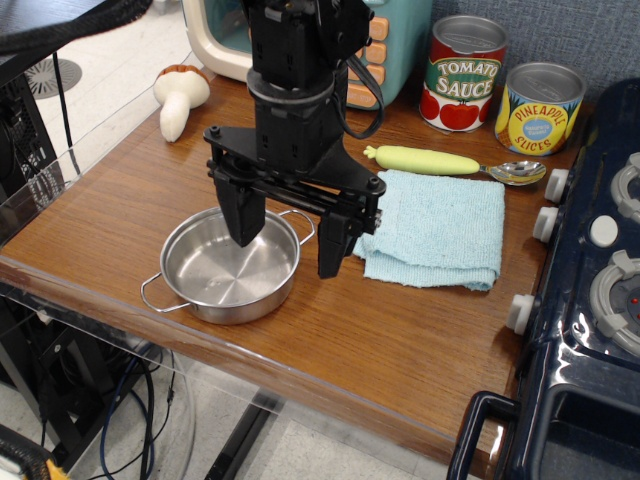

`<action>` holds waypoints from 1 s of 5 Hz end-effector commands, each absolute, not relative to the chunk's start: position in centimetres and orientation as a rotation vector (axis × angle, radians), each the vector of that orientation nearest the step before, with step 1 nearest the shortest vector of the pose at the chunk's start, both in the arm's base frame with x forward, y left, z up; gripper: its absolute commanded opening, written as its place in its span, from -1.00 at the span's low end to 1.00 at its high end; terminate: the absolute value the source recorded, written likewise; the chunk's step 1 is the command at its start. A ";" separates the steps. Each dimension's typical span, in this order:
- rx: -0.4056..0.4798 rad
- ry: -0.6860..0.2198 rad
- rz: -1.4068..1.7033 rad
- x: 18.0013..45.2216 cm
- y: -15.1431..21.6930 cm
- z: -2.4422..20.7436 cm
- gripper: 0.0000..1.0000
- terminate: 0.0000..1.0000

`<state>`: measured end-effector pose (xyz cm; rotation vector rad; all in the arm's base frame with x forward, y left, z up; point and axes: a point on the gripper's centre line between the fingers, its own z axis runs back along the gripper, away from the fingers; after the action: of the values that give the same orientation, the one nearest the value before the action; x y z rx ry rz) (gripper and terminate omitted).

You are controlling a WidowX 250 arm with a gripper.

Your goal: Pick up the metal bowl and move it closer to the left far side of the table.

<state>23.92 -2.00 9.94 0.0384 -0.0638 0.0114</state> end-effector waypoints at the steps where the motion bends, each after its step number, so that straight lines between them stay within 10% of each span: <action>1: 0.038 -0.064 0.011 23.9 -2.0 9.9 1.00 -1.00; 5: 0.230 -0.115 -0.027 27.1 0.0 4.8 1.00 -1.00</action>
<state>26.74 -0.06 3.93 0.2320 -0.0861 -0.0317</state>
